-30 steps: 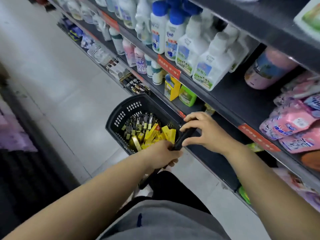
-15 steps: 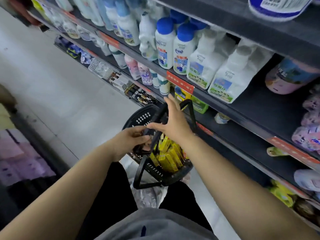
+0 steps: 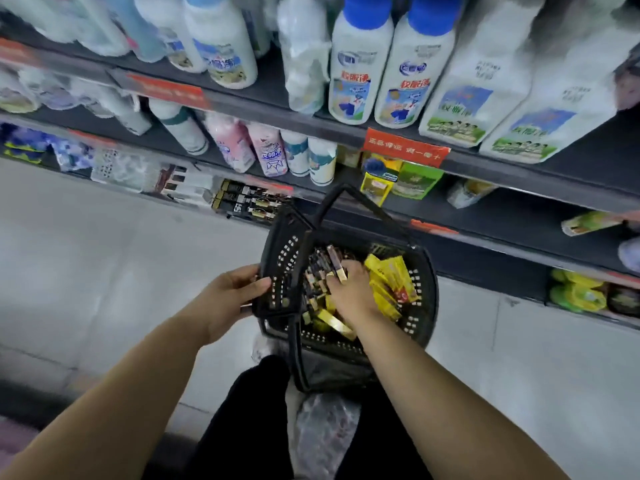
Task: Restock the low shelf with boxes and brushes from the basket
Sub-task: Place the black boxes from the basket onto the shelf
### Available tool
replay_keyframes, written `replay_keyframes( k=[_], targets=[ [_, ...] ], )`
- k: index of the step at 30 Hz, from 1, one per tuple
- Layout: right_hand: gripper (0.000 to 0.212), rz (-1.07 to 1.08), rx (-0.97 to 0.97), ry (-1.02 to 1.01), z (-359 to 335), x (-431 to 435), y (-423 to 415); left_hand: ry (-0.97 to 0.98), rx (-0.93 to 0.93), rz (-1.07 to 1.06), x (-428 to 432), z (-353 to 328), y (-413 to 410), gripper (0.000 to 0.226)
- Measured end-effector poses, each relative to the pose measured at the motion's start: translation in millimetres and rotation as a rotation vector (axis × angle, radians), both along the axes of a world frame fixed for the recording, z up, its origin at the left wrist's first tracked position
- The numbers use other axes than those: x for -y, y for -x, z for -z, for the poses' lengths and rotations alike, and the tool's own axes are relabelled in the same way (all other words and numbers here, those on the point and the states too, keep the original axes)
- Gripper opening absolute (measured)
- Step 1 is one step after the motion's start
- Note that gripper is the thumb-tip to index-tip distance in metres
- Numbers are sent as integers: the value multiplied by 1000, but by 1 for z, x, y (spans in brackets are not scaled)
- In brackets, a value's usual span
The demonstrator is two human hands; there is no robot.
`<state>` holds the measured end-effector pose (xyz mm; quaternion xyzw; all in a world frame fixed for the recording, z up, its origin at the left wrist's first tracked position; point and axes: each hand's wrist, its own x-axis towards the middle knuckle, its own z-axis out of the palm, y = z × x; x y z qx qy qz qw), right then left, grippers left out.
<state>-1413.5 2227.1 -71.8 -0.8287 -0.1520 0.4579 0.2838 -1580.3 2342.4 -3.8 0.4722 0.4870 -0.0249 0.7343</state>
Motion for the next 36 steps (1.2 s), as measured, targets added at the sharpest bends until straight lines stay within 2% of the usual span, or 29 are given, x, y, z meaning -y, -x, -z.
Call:
replay_keyframes(
  k=[6, 9, 12, 14, 15, 17, 18, 20, 21, 22, 24, 25, 26, 28, 31, 34, 36],
  targets=[
    [37, -60, 9, 51, 23, -19, 1, 24, 24, -34, 2, 16, -3, 27],
    [35, -29, -79, 5, 30, -23, 6, 48, 33, -110, 14, 30, -2, 26],
    [49, -64, -201, -42, 40, -23, 19, 45, 18, -161, 25, 46, -3, 21],
    [59, -82, -258, -41, 52, -21, 27, -3, -94, -193, 29, 63, -6, 19],
    [62, -93, -259, -28, 59, -19, 29, -46, -165, -182, 28, 74, -7, 19],
    [67, -138, -221, 16, 72, -13, 30, -217, -298, -25, 23, 96, -6, 21],
    [69, -160, -209, 18, 79, -8, 29, -332, -370, 110, 19, 106, -6, 29],
    [70, -202, -209, -7, 96, 0, 26, -652, -504, 385, 11, 125, -8, 60],
    [71, -216, -211, -30, 106, 3, 24, -862, -493, 485, 8, 135, -13, 68],
    [71, -223, -205, -59, 115, 6, 23, -1067, -404, 571, 7, 144, -21, 67],
    [65, -206, -175, -130, 136, 9, 19, -1357, -102, 696, 12, 166, -46, 48],
    [57, -178, -168, -178, 147, 11, 17, -1430, 33, 763, 17, 179, -60, 37],
    [46, -138, -165, -222, 160, 15, 13, -1445, 123, 833, 21, 193, -74, 29],
    [32, -48, -141, -270, 190, 27, 0, -1401, 187, 933, 30, 223, -97, 24],
    [29, 23, -40, -221, 244, 55, -31, -1395, 197, 861, 34, 275, -115, 24],
    [25, -66, 132, -138, 304, 78, -62, -1364, 233, 869, 35, 322, -126, 27],
    [30, -201, 319, -56, 344, 86, -78, -1372, 273, 903, 37, 353, -129, 28]
  ],
)
